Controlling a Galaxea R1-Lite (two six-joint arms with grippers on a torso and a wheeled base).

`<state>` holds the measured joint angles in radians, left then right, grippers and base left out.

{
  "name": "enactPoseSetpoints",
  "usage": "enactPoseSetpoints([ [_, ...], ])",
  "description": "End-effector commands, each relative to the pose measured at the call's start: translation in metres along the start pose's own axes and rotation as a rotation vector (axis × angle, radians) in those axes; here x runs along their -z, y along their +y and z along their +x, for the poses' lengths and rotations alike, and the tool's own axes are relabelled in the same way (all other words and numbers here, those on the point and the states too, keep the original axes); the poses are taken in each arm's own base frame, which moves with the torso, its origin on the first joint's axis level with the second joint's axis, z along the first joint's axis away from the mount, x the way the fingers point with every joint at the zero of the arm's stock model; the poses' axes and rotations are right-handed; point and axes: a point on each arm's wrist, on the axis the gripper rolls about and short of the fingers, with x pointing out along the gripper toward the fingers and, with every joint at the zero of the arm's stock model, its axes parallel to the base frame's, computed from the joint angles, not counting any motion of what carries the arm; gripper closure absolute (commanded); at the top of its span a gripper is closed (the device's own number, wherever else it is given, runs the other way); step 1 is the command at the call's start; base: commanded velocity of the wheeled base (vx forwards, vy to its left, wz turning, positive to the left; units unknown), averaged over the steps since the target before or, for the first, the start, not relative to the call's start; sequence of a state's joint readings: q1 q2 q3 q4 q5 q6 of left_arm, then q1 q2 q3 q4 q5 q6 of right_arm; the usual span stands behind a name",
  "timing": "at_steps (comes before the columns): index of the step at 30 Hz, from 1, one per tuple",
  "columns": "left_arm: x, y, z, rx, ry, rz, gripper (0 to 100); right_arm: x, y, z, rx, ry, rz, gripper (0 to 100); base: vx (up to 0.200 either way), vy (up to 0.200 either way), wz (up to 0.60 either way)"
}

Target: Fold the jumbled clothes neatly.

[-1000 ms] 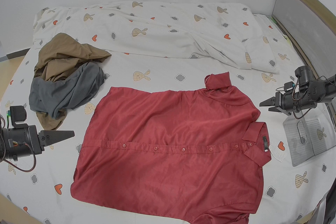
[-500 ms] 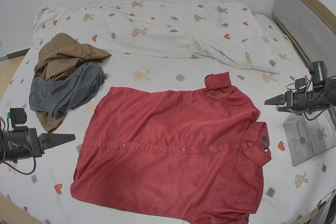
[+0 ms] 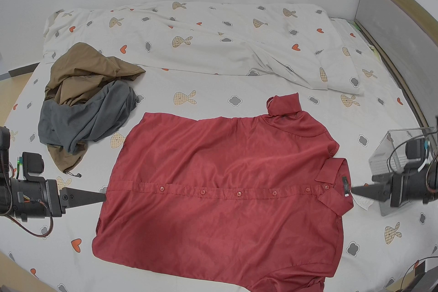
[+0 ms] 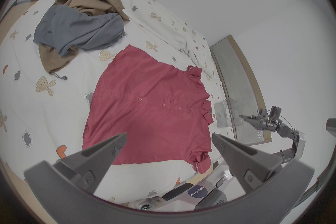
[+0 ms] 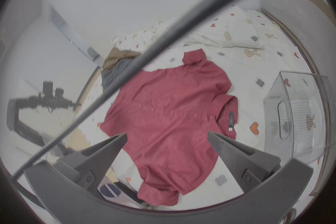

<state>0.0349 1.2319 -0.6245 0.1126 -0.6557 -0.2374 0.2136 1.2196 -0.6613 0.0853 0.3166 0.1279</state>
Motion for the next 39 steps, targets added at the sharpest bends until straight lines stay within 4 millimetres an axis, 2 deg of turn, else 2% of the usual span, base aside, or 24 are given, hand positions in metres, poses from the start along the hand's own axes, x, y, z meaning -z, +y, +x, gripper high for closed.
enactPoseSetpoints([
  [1, 0.013, 0.004, 0.005, -0.008, 0.047, -0.025, 0, 0.055, 0.026, -0.009, -0.002, 0.080, -0.171, 0, -0.200, 0.000, 0.00],
  [3, 0.018, 0.007, 0.007, -0.007, 0.044, -0.023, 0, 0.063, 0.028, -0.005, 0.035, 0.108, -0.201, 0, -0.200, 0.000, 0.00],
  [9, 0.025, 0.011, 0.009, -0.002, 0.028, -0.009, 0, 0.067, 0.028, 0.001, 0.061, 0.144, -0.219, 0, -0.100, 0.000, 0.00],
  [15, 0.024, 0.010, 0.010, 0.001, 0.022, 0.002, 0, 0.077, 0.024, 0.010, 0.151, 0.210, -0.423, 0, 0.000, 0.000, 0.00],
  [18, 0.024, 0.008, 0.014, -0.070, 0.025, 0.048, 0, 0.081, 0.026, 0.018, 0.194, 0.200, -0.524, 0, 0.000, 0.000, 0.00],
  [22, 0.030, 0.004, 0.024, -0.232, 0.056, 0.194, 0, 0.100, 0.034, 0.031, 0.169, 0.242, -0.616, 0, 0.000, 0.000, 0.00],
  [25, 0.044, -0.002, 0.036, -0.346, 0.122, 0.340, 0, 0.126, 0.043, 0.045, 0.162, 0.352, -0.753, 0, 0.000, 0.000, 0.00],
  [28, 0.056, -0.009, 0.043, -0.348, 0.173, 0.416, 0, 0.136, 0.050, 0.056, 0.142, 0.393, -0.813, 0, 0.000, 0.000, 0.00],
  [30, 0.056, -0.009, 0.043, -0.348, 0.173, 0.416, 0, 0.136, 0.050, 0.056, 0.142, 0.393, -0.813, 0, 0.000, 0.000, 0.00],
  [31, 0.061, -0.013, 0.048, -0.352, 0.204, 0.452, 0, 0.142, 0.057, 0.062, 0.120, 0.411, -0.854, 0, 0.000, 0.000, 0.00],
  [39, 0.062, -0.013, 0.052, -0.387, 0.192, 0.473, 0, 0.174, 0.072, 0.080, 0.116, 0.474, -1.016, 0, 0.000, 0.000, 0.00],
])
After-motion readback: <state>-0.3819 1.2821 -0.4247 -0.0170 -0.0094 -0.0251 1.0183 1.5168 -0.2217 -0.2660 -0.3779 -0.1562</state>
